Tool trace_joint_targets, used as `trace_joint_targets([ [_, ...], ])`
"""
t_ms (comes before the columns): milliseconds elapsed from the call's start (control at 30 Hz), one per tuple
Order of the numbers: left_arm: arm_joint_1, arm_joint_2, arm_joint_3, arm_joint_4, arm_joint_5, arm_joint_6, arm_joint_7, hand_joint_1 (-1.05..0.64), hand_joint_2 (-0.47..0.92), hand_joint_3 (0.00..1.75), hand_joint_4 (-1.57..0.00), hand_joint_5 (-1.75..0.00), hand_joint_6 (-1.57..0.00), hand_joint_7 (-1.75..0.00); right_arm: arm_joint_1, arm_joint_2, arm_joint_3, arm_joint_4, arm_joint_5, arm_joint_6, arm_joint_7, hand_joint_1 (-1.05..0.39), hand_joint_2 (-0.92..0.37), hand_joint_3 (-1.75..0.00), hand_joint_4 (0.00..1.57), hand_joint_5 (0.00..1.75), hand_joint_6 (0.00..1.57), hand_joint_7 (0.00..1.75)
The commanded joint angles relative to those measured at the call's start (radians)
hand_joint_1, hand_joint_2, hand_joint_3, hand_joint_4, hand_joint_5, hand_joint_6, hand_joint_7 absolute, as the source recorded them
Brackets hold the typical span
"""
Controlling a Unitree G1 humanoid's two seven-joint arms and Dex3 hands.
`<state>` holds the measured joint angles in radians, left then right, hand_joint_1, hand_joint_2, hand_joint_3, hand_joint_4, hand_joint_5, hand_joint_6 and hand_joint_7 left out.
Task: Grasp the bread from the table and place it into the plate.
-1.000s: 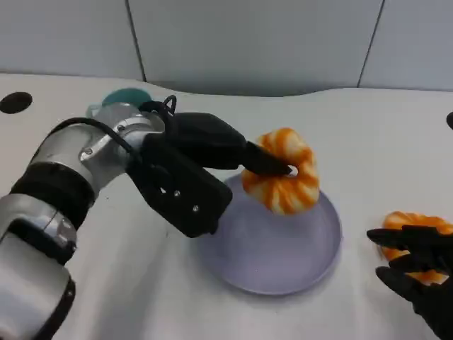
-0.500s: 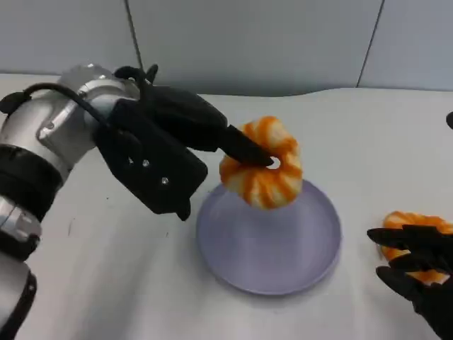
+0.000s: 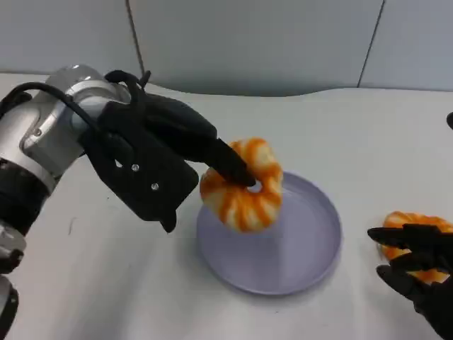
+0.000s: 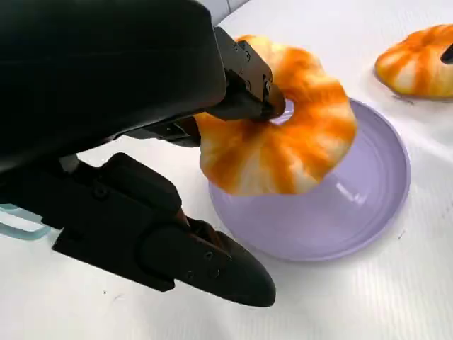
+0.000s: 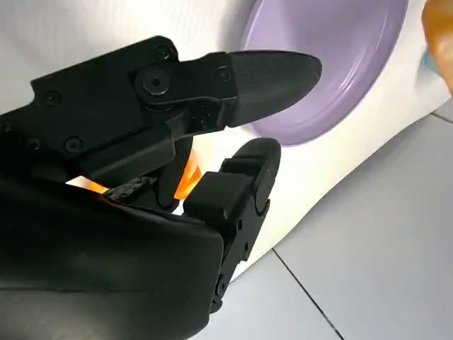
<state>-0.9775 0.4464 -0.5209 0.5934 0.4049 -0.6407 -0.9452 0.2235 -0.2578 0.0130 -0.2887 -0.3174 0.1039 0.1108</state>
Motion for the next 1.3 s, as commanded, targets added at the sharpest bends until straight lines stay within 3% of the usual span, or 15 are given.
trace_joint_targets([
  [33, 0.004, 0.014, -0.001, -0.016, 0.003, 0.03, -0.025, -0.81, 0.89, 0.0, -0.16, -0.07, -0.44, -0.01, 0.004, -0.008, -0.015, -0.013, 0.011, 0.004, 0.001, -0.28, -0.92, -0.33, 0.68, 0.54, 0.82, 0.0],
  [167, 0.005, 0.006, -0.001, -0.005, -0.004, 0.041, -0.033, -0.81, 0.89, 0.0, -0.3, -0.12, -0.17, 0.0, 0.003, -0.011, -0.014, -0.01, 0.007, -0.002, -0.001, -0.27, -0.92, -0.33, 0.68, 0.54, 0.82, 0.0],
  [333, 0.006, 0.006, -0.005, -0.003, 0.005, 0.017, -0.02, -0.82, 0.9, 0.0, -0.3, -0.09, -0.31, -0.08, 0.002, -0.01, -0.016, -0.005, 0.017, -0.013, -0.001, -0.27, -0.92, -0.33, 0.68, 0.55, 0.82, 0.0],
  [400, 0.01, 0.006, -0.008, -0.005, 0.013, 0.009, -0.011, -0.82, 0.9, 0.0, -0.18, -0.04, -0.54, -0.07, 0.002, -0.011, -0.014, -0.002, 0.012, -0.016, -0.005, -0.27, -0.92, -0.33, 0.69, 0.55, 0.82, 0.01],
  [467, 0.011, 0.003, -0.008, -0.003, 0.011, 0.007, -0.015, -0.82, 0.9, 0.0, -0.22, -0.06, -0.53, -0.02, 0.003, -0.01, -0.014, 0.0, 0.011, -0.019, -0.008, -0.27, -0.92, -0.33, 0.69, 0.56, 0.83, 0.01],
  [500, 0.011, 0.001, -0.007, -0.001, 0.007, 0.01, -0.02, -0.81, 0.9, 0.0, -0.31, -0.1, -0.38, -0.01, 0.003, -0.01, -0.014, -0.001, 0.01, -0.019, -0.008, -0.27, -0.92, -0.33, 0.68, 0.56, 0.83, 0.01],
  [600, 0.013, -0.002, -0.005, 0.002, 0.002, 0.01, -0.026, -0.8, 0.9, 0.0, -0.38, -0.12, -0.27, 0.0, 0.003, -0.01, -0.014, -0.005, 0.01, -0.014, -0.006, -0.27, -0.92, -0.33, 0.68, 0.56, 0.83, 0.01],
  [733, 0.013, -0.002, -0.009, 0.001, 0.016, -0.013, -0.009, -0.82, 0.91, 0.0, -0.18, -0.02, -0.6, -0.08, 0.004, -0.009, -0.014, -0.008, 0.013, -0.015, -0.003, -0.27, -0.92, -0.33, 0.68, 0.56, 0.82, 0.0],
  [800, 0.012, -0.002, -0.011, 0.0, 0.027, -0.024, 0.0, -0.83, 0.91, 0.0, -0.19, -0.03, -0.7, -0.06, 0.004, -0.011, -0.014, -0.004, 0.014, -0.024, -0.004, -0.27, -0.92, -0.33, 0.68, 0.56, 0.82, 0.0],
  [900, 0.016, -0.009, -0.002, 0.001, 0.01, -0.004, -0.009, -0.81, 0.9, 0.0, -0.47, -0.14, -0.29, -0.01, 0.003, -0.009, -0.014, -0.007, 0.011, -0.013, -0.004, -0.27, -0.92, -0.33, 0.68, 0.57, 0.82, 0.0],
  [1000, 0.019, -0.012, 0.0, -0.001, 0.002, 0.013, -0.012, -0.78, 0.88, 0.0, -0.63, -0.14, -0.16, 0.0, 0.003, -0.008, -0.012, -0.011, 0.008, -0.009, -0.004, -0.28, -0.92, -0.33, 0.67, 0.57, 0.82, 0.0],
  [1067, 0.015, -0.007, -0.009, -0.001, 0.023, -0.012, 0.007, -0.78, 0.9, 0.01, -0.45, -0.03, -0.29, -0.07, 0.004, -0.009, -0.011, -0.012, 0.005, -0.012, -0.005, -0.28, -0.92, -0.33, 0.67, 0.57, 0.82, 0.0],
  [1133, 0.012, -0.004, -0.015, -0.001, 0.045, -0.036, 0.028, -0.8, 0.92, 0.01, -0.24, -0.01, -0.6, -0.06, 0.004, -0.011, -0.011, -0.011, 0.005, -0.017, -0.005, -0.26, -0.92, -0.33, 0.68, 0.58, 0.82, 0.0],
  [1267, 0.013, -0.009, -0.012, 0.012, 0.039, -0.044, 0.035, -0.81, 0.92, 0.01, -0.18, 0.0, -0.69, -0.04, 0.004, -0.008, -0.012, -0.012, 0.006, -0.013, -0.004, -0.26, -0.92, -0.33, 0.68, 0.58, 0.82, 0.0],
  [1300, 0.015, -0.014, -0.008, 0.019, 0.026, -0.042, 0.033, -0.78, 0.9, 0.0, -0.42, -0.1, -0.39, -0.02, 0.004, -0.007, -0.012, -0.013, 0.007, -0.01, -0.004, -0.26, -0.92, -0.33, 0.67, 0.58, 0.82, 0.0],
])
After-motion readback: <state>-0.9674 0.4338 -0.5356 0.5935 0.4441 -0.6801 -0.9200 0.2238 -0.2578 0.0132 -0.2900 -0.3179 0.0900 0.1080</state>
